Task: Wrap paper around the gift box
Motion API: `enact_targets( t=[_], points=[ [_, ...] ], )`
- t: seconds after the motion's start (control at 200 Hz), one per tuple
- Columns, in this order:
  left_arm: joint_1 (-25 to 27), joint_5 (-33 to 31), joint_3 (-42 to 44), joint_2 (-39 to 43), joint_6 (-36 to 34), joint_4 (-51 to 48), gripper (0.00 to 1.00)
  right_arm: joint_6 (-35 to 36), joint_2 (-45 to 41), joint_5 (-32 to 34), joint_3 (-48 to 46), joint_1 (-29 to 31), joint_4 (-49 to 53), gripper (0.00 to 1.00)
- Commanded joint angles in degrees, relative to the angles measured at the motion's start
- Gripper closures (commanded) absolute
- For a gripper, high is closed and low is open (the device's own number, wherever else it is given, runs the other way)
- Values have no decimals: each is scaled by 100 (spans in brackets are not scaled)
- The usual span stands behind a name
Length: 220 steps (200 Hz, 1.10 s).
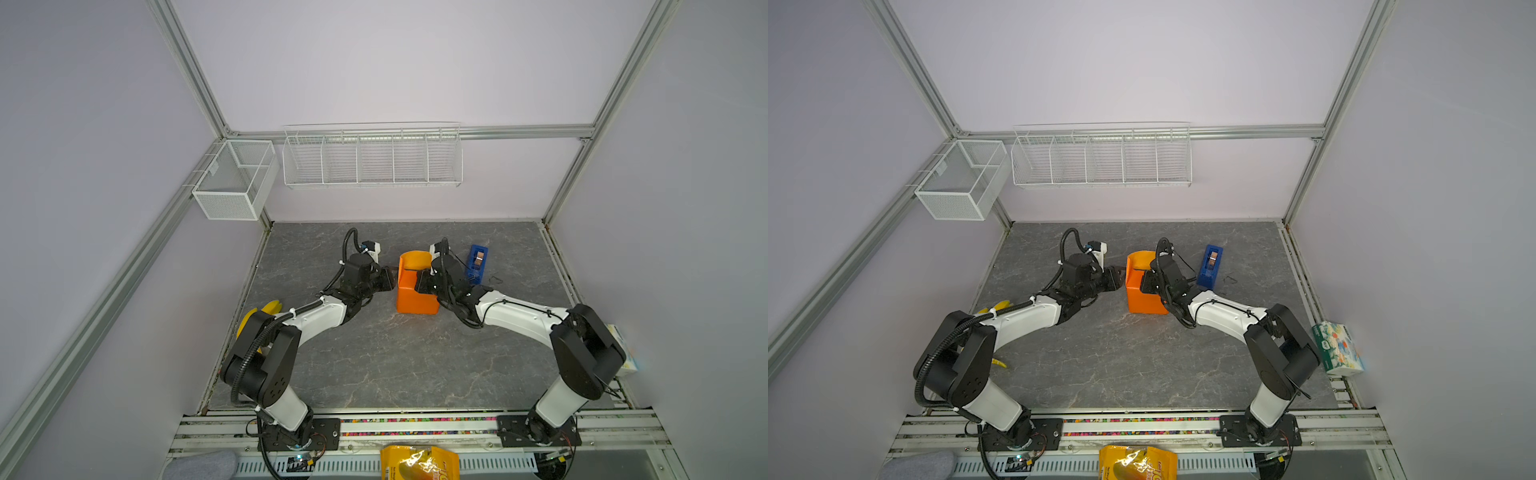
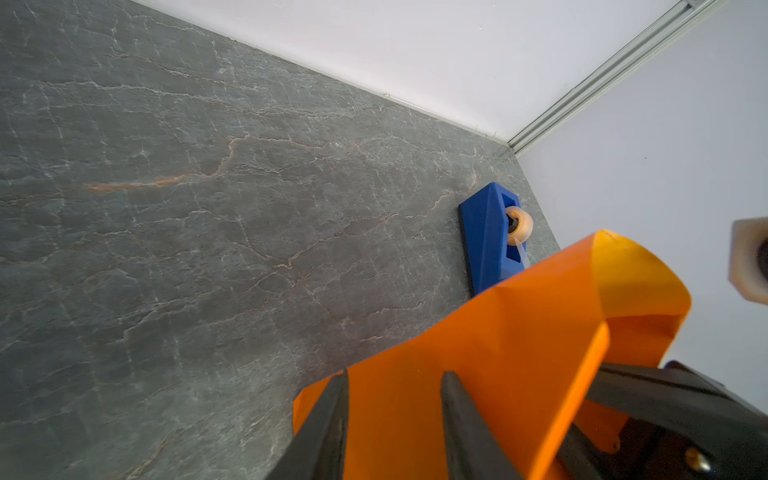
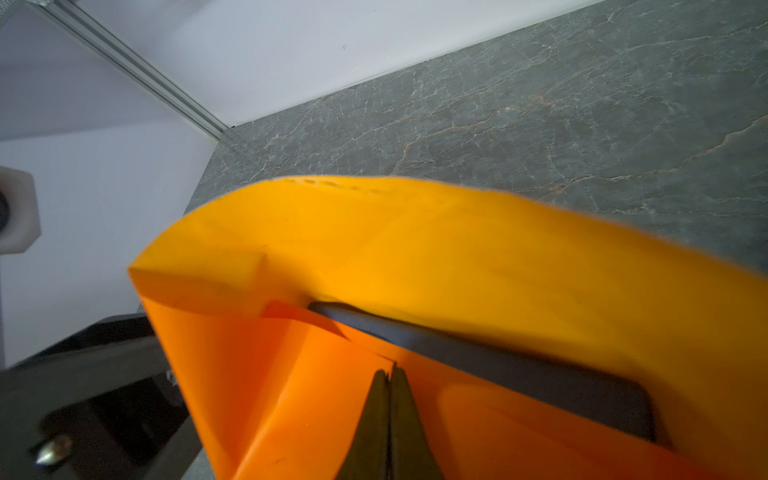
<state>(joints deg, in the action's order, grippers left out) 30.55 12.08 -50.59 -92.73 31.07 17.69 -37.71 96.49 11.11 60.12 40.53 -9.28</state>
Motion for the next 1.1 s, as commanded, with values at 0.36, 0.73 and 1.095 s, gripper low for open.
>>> enact_targets(
  t=[0.36, 0.73, 1.095],
  points=[
    [275, -451, 301, -135, 257, 739, 58, -9, 72, 113, -106, -56, 783, 93],
    [455, -1171, 553, 39, 333, 893, 35, -8, 65, 93, -86, -61, 770, 93],
    [378, -1593, 496, 339, 136, 679, 34, 16, 59, 95, -61, -59, 807, 93]
  ],
)
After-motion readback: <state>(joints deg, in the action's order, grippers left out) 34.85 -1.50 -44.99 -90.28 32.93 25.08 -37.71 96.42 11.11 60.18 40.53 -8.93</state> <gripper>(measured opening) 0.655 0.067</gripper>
